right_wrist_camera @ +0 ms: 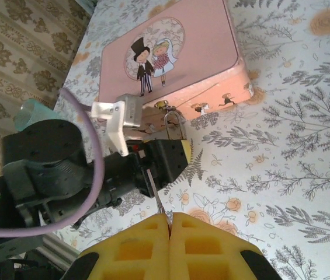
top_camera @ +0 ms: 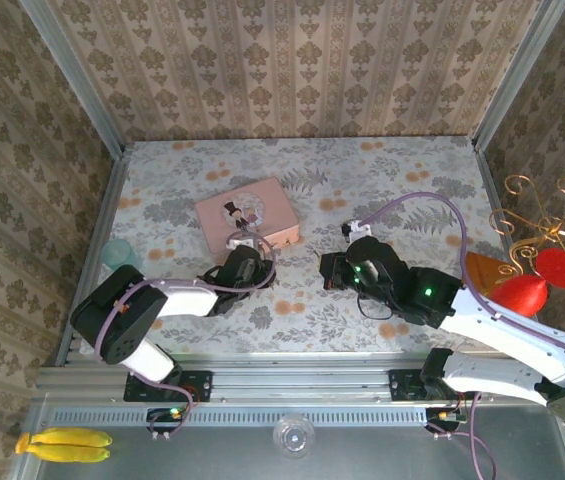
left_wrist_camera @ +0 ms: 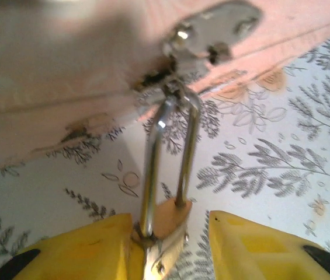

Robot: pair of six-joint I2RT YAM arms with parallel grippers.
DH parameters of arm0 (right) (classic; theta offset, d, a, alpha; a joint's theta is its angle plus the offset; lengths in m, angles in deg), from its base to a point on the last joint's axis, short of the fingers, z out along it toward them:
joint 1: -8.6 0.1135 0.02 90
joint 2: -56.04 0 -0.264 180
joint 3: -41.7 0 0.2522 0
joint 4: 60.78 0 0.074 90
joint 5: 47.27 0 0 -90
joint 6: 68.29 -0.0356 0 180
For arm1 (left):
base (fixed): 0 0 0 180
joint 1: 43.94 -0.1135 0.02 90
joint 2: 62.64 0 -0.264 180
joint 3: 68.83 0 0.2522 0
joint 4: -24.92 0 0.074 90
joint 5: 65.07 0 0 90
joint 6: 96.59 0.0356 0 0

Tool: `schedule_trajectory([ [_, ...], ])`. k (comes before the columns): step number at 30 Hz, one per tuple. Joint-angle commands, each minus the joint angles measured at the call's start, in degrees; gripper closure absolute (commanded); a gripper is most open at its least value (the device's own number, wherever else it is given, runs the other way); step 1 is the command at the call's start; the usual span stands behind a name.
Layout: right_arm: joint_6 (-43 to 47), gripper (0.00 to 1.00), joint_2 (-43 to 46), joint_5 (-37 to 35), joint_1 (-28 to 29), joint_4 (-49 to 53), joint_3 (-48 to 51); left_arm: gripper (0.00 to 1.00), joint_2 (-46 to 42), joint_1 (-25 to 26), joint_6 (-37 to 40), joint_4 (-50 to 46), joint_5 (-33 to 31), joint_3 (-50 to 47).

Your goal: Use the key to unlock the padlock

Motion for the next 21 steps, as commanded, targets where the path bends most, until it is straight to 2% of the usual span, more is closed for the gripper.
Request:
schedule_trajectory([
  [1,-3.1,1.0,-0.4,0.1,0.4,-0.8,0.8,0.56,-3.5,0.9,-1.7,-0.6,-2.3,-1.4],
  [9,-4.1,1.0,-2.5,2.3,0.5,-2.8,2.1,0.52,-4.6,0.3,0.4,-4.7,-5.2,-0.3],
  [12,-4.8,1.0,-4.5,3.8,0.6,-3.9,2.1,0.52,-3.4,-0.3,0.2,-3.9,-4.6,-0.1],
  [14,-5.3,1.0,-6.1,4.2,1.0,-4.5,2.2,0.45,-2.5,-0.6,0.5,-3.7,-3.2,0.7],
  [21,-6.3,1.0,-8.9,3.8,1.3,-4.1,2.7,0.43,1.2,0.1,1.1,-6.6,-2.3,4.4],
])
